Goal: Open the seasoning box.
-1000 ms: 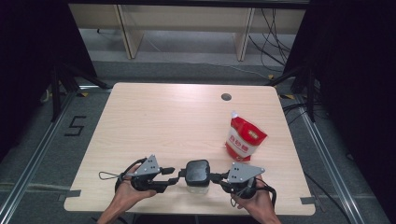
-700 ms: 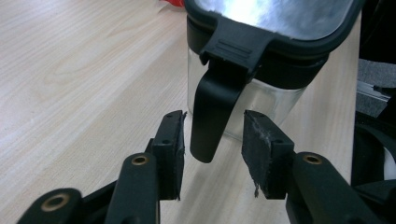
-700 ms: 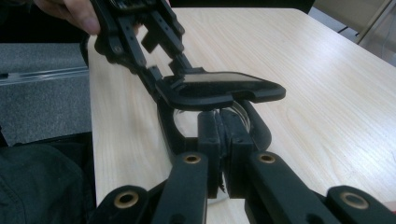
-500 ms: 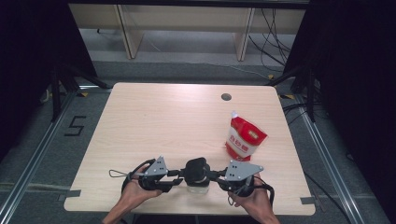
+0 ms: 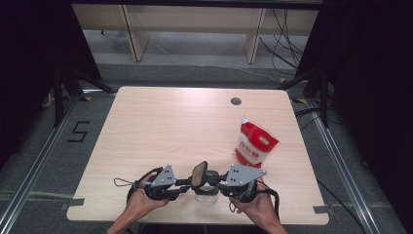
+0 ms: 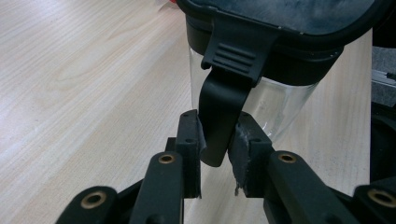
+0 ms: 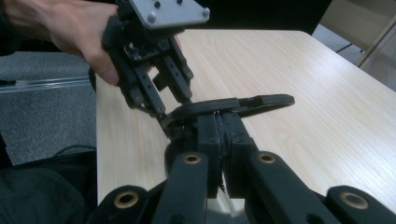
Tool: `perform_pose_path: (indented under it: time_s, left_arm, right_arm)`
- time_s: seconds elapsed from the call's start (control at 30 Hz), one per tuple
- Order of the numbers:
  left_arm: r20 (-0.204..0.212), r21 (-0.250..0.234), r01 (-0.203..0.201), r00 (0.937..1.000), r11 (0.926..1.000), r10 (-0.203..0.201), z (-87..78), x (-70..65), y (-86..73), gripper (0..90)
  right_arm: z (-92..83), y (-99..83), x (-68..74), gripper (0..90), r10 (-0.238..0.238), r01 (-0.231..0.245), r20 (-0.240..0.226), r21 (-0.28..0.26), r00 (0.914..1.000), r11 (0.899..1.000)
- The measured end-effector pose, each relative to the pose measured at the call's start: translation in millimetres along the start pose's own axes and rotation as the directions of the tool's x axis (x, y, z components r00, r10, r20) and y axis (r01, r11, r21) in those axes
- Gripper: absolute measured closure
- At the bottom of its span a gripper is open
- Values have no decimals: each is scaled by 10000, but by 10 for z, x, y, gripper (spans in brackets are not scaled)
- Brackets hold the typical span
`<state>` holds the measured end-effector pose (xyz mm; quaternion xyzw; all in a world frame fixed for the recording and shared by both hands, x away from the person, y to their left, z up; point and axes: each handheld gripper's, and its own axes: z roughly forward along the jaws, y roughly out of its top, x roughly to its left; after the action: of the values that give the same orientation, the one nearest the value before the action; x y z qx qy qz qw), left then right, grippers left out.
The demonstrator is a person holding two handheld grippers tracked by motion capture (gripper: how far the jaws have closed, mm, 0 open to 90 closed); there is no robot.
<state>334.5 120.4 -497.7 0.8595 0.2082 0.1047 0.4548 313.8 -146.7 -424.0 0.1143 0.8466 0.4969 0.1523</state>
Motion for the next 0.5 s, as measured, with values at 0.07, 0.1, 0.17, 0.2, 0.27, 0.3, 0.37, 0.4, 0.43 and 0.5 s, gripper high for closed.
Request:
perform_pose_path:
  time_s: [0.07, 0.1, 0.17, 0.2, 0.27, 0.3, 0.37, 0.4, 0.43, 0.5]
  left_arm:
    - [-27, -31, 90, 10000, 10000, -90, 5, -11, -4, 738]
    - [-58, 43, 6, 10000, 10000, -6, 0, -5, -2, 738]
    - [-32, 18, 81, 10000, 10000, -81, 1, -10, -1, 738]
    - [-74, 62, 5, 10000, 10000, -4, -1, -5, -1, 738]
    - [-79, 66, -1, 10000, 10000, 2, -2, -8, 1, 739]
    - [-82, 76, -1, 10000, 10000, 2, -2, -9, 1, 740]
    - [-91, 24, 111, 9999, 9999, -111, 1, -23, 4, 740]
    - [-91, 24, 111, 9999, 9999, -111, 1, -23, 4, 740]
    - [-99, 29, 81, 9999, 10000, -81, 1, -26, 6, 740]
    - [-136, 143, 148, 9998, 9998, -146, -1, -44, 14, 740]
  right_arm:
    - [22, 35, 0, 882, -97, 96, -12, -82, 10000, 9999]
    - [34, 53, 2, 882, -171, 171, 2, -83, 9999, 9998]
    - [58, 82, 13, 882, -110, 110, -75, -71, 9999, 9999]
    - [70, 95, 18, 882, -78, 77, -83, -99, 9999, 9999]
    - [90, 118, 21, 882, -117, 115, -108, -120, 9999, 9999]
    - [103, 127, 17, 882, -195, 193, -138, -139, 9997, 9997]
    - [142, 157, 18, 882, -173, 169, -222, -174, 9996, 9997]
    - [142, 157, 18, 882, -173, 169, -222, -174, 9996, 9997]
    - [173, 187, 33, 882, -210, 207, -255, -135, 9995, 9997]
    - [212, 222, 44, 882, -256, 253, -308, -107, 9992, 9996]
